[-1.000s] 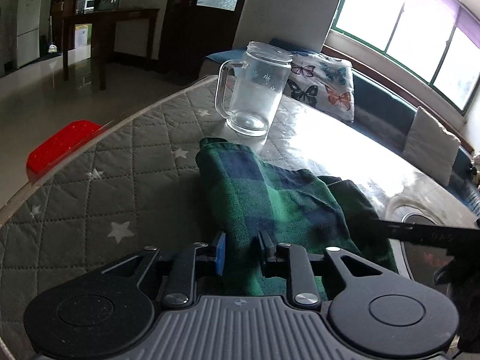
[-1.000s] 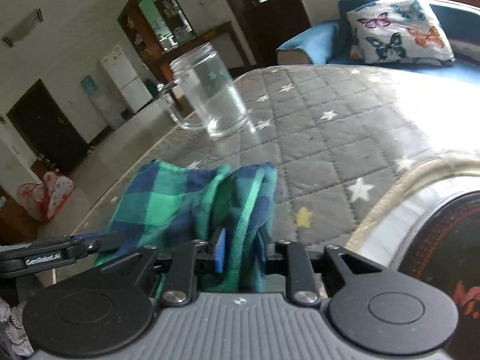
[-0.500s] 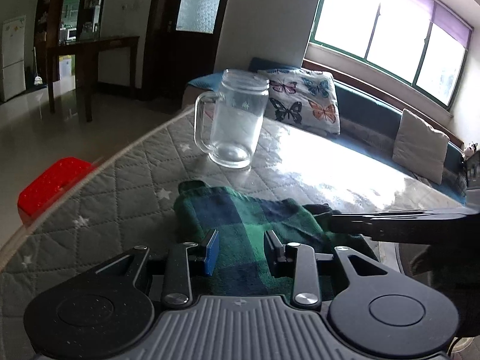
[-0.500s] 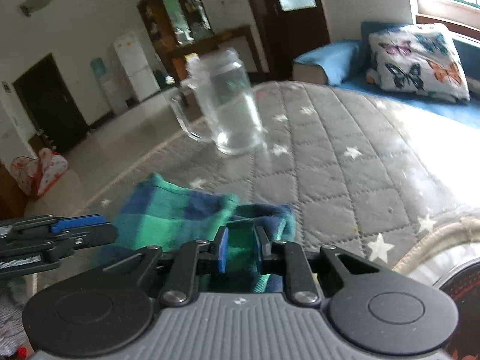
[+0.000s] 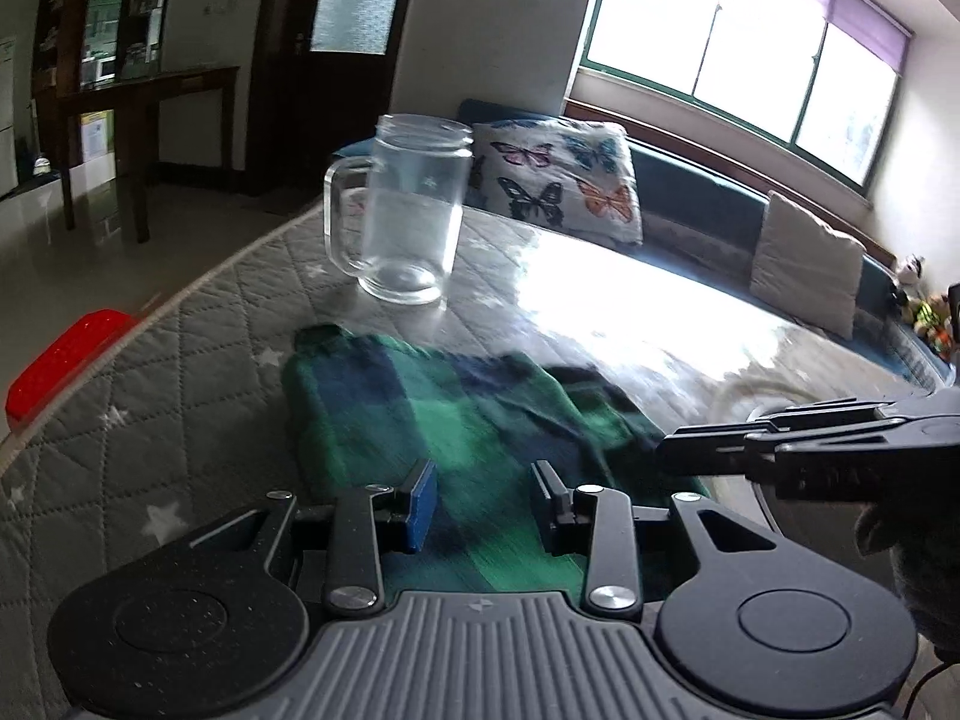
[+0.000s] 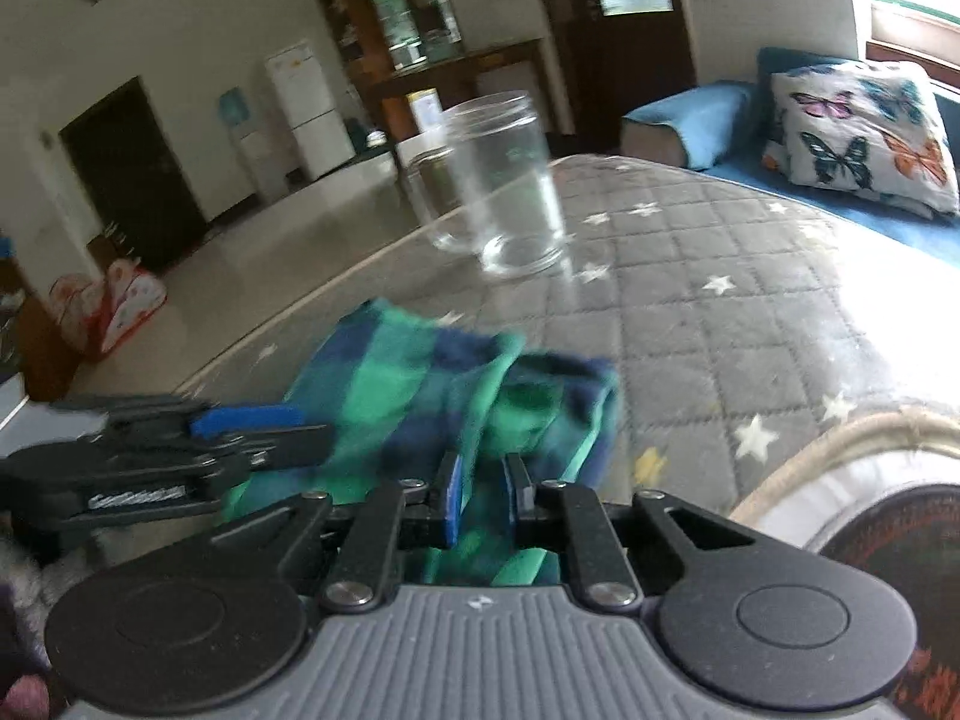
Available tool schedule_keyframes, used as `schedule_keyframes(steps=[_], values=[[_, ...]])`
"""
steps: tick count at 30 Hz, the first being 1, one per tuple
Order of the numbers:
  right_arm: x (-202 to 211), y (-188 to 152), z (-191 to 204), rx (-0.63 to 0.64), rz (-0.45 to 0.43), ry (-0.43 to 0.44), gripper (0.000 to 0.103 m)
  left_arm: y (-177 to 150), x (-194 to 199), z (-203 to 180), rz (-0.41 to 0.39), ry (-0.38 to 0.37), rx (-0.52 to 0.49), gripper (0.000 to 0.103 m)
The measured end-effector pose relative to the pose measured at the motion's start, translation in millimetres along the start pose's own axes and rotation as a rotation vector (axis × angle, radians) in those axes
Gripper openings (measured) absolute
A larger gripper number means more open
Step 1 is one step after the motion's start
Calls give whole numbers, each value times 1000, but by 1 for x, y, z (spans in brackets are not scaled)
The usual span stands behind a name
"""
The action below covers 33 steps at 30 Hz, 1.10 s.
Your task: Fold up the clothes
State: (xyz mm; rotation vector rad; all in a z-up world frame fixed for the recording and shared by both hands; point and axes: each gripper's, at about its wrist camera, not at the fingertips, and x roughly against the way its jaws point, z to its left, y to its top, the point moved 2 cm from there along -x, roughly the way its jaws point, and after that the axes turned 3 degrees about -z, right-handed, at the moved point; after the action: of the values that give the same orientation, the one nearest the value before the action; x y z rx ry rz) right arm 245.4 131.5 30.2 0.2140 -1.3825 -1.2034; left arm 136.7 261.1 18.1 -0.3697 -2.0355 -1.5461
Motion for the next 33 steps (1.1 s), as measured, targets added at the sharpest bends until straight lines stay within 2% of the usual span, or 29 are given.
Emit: schedule_keyframes(steps=[4,10,16,19,21,24,26,33], values=[[13,-18,13,28,27,17,13,-15,11,-12,12,-18,-12,40],[18,-49,15,53,48,-46,13,-40,19,-24,51,-21,-24,44],[34,-59,13,20,1,-66,15,-48,32,-32,48,-9,-26,52],[44,-62,16,13,-27,-79,26,-52,38,-36,46,-3,-27,59],[48,-66,17,13,-37,-95,41,-56,43,-38,47,1,-27,63],[52,-74,19,13,-37,-101,45,-62,49,-40,45,13,-30,72],[53,-79,21,19,-35,-107,56,-64,53,-41,43,20,-30,76],[59,-90,26,24,-37,-122,65,-75,65,-44,36,58,-34,93]])
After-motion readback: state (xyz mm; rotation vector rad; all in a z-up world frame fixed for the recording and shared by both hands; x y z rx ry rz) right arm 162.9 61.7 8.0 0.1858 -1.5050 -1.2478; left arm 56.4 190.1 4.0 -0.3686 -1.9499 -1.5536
